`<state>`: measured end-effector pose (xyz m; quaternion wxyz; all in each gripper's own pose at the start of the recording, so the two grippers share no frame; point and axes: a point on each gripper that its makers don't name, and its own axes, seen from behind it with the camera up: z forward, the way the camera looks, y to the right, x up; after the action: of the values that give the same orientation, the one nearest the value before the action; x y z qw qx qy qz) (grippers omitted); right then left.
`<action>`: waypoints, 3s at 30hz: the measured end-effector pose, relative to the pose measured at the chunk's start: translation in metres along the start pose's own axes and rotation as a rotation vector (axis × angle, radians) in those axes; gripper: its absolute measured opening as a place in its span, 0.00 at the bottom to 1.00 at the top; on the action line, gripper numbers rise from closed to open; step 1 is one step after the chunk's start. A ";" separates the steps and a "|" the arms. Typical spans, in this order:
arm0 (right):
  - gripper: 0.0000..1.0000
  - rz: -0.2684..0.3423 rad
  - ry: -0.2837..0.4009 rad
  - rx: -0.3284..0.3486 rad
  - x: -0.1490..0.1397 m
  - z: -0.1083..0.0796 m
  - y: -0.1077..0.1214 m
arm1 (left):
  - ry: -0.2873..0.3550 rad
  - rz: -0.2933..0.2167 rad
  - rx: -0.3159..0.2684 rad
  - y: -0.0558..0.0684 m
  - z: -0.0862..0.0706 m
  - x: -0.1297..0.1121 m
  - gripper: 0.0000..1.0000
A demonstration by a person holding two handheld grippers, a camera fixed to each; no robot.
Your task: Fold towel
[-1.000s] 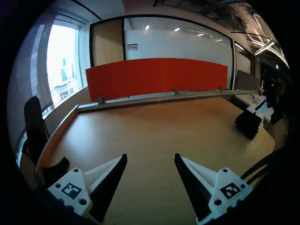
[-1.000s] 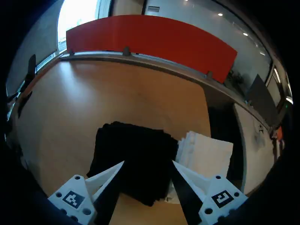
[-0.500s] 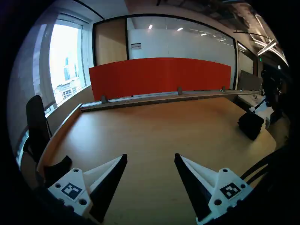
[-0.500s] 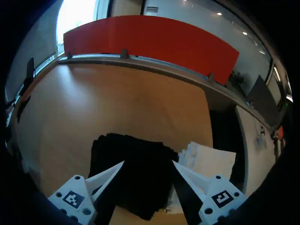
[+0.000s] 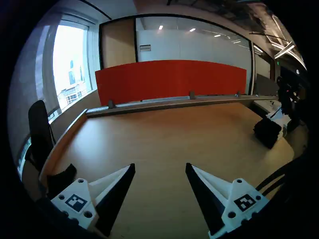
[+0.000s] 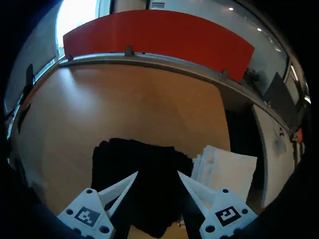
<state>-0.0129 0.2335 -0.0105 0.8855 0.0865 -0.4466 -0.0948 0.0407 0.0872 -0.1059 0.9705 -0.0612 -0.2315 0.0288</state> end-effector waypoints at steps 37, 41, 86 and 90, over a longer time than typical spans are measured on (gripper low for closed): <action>0.42 -0.005 0.018 -0.045 0.009 0.005 0.007 | -0.007 -0.002 0.003 -0.002 0.002 -0.003 0.94; 0.80 -0.011 0.043 -0.047 0.015 0.001 0.004 | -0.006 -0.004 0.002 -0.002 0.002 -0.002 0.94; 0.93 0.077 0.090 -0.057 -0.030 -0.028 -0.043 | 0.010 0.001 -0.033 -0.006 0.000 0.000 0.94; 0.93 0.073 0.069 -0.062 -0.041 -0.020 -0.041 | 0.007 0.004 -0.031 -0.007 -0.002 -0.001 0.94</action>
<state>-0.0246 0.2048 -0.0636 0.9054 0.0460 -0.4157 -0.0730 0.0413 0.0803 -0.1072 0.9702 -0.0767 -0.2282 0.0269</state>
